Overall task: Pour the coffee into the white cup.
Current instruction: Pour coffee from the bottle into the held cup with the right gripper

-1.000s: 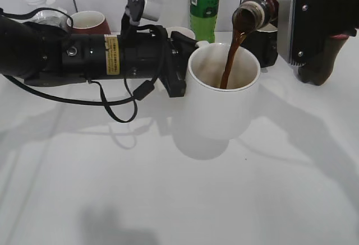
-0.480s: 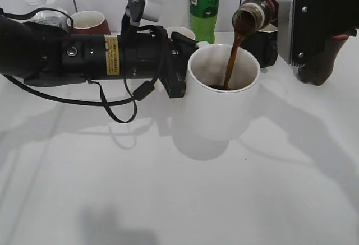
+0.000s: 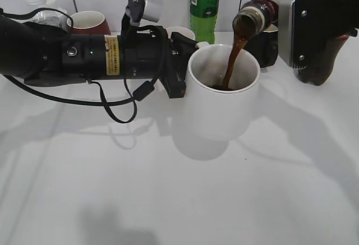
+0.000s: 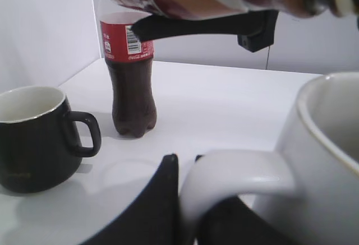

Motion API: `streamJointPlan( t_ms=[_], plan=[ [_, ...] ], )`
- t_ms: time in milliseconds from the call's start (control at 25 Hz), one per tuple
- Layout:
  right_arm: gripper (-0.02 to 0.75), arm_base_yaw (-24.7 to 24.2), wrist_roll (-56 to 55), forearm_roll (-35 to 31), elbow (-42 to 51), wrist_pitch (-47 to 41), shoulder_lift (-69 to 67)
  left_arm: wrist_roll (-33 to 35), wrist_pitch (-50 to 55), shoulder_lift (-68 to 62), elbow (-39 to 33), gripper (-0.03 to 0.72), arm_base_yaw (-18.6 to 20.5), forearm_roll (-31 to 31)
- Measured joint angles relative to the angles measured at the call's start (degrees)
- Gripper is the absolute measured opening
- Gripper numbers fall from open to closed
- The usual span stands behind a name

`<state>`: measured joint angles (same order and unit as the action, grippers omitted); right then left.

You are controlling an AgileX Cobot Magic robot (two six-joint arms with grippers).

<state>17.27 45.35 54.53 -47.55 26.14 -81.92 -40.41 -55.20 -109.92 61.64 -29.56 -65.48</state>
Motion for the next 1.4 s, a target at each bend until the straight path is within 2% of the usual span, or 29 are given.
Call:
streamJointPlan(
  t_ms=[1400],
  plan=[
    [0.528, 0.00, 7.85, -0.05, 0.00, 0.06, 0.00, 0.00, 0.06, 0.00, 0.00, 0.051, 0.00, -0.41]
  ],
)
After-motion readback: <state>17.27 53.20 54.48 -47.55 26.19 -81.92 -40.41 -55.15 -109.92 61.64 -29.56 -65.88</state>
